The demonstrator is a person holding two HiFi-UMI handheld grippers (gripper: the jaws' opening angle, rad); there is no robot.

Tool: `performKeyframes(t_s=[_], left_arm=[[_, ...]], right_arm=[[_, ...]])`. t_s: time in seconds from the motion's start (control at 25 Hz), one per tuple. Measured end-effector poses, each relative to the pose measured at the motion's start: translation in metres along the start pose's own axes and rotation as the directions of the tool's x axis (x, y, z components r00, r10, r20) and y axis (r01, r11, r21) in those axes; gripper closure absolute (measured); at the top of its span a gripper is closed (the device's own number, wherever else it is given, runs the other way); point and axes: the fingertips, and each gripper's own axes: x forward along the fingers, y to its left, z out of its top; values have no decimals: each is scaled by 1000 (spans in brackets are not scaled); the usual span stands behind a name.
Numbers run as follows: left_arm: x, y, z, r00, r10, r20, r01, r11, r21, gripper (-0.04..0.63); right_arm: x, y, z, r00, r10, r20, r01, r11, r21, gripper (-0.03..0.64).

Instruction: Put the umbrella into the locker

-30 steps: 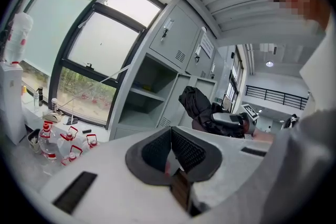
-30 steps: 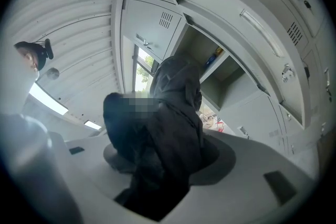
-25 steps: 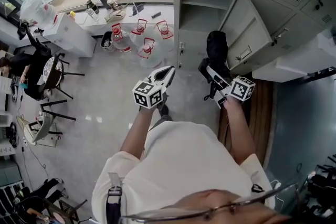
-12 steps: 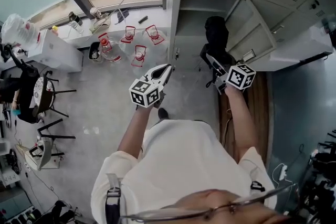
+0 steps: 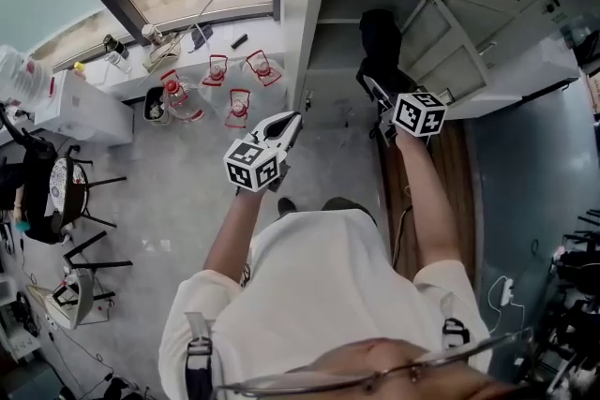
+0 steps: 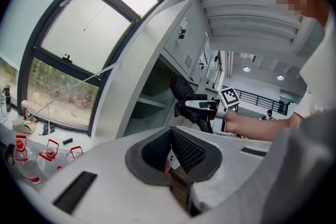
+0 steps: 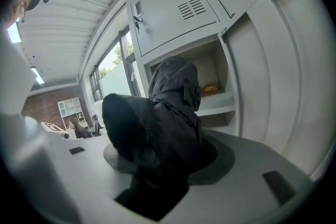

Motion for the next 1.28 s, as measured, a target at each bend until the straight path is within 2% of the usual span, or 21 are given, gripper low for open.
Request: performKeyframes(t_s=[0.12,0.28,0.44,0.56,0.84,1.28], left_arm=[[3,1,5,1000,-4,14,5,1000,-13,589],[10,8,11,999,24,23,-24,1000,0,591],[20,9,23,998,43,48,-42,999,-17,591],[28,5,33,997,49,67,-49,999,-2,591],[38,11,40,993,84,81,-86,996,22,591],[26,37,45,983,157,92,-158,987,10,591]], right_arm=[[13,-10,1,998,-48,-32,48,999,-27,379],[33,-24,6,991,-106,-77,96,988,-124,379],[56,-37,21,984,-148,-97,122,964,-237,379],[75,-43,31,978,-178,-112,133,937,-324,379],[121,-59,58,958,-267,-103,172,826,-537,379],[171,-74,86,946,-323,-36,205,679,-705,377]])
